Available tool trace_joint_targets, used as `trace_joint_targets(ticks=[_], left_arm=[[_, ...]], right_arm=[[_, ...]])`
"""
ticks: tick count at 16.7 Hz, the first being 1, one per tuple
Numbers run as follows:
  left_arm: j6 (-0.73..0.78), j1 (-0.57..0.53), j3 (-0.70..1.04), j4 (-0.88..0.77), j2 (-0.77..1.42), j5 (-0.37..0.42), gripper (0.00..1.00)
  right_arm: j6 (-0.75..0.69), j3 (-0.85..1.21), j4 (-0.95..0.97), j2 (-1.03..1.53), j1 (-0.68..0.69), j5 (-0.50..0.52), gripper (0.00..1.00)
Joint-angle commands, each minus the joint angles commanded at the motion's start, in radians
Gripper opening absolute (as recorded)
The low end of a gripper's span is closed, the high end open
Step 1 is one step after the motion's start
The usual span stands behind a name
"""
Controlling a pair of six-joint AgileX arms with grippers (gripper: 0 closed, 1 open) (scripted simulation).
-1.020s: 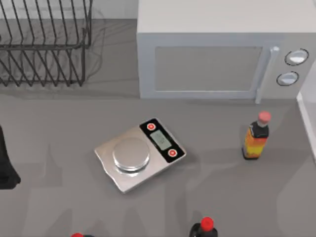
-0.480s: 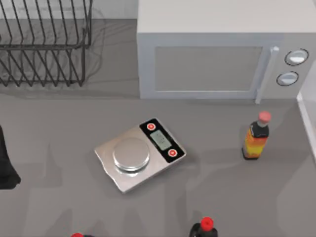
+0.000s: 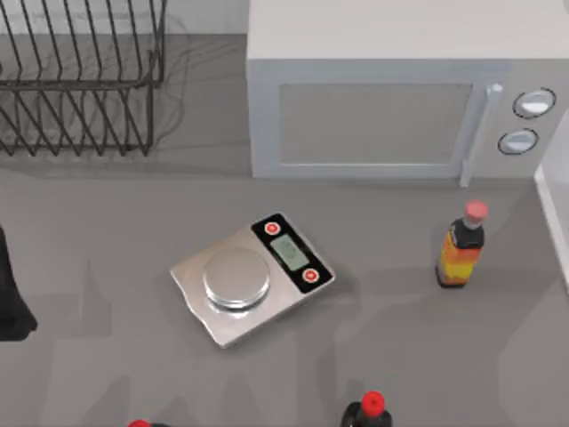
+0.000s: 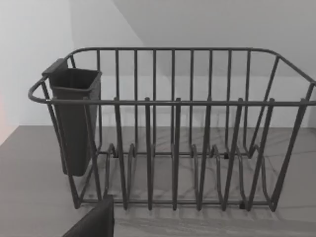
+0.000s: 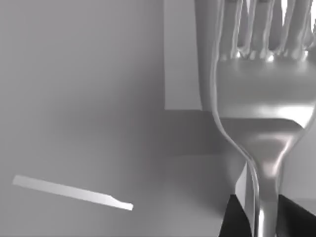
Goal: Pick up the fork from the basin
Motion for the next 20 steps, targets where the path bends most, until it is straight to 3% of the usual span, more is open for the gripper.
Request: trace_joint_targets(ticks=[11, 20], left_arm=[[0.000, 0.000, 0.000, 0.000, 0.000, 0.000, 1.00], [0.000, 0.000, 0.000, 0.000, 0.000, 0.000, 1.00]], right_arm=[[-0.004, 0.262, -0.447, -0.176, -0.002, -0.002, 0.00], [0.062, 0.212, -0.480, -0.259, 0.064, -0.002, 0.00]])
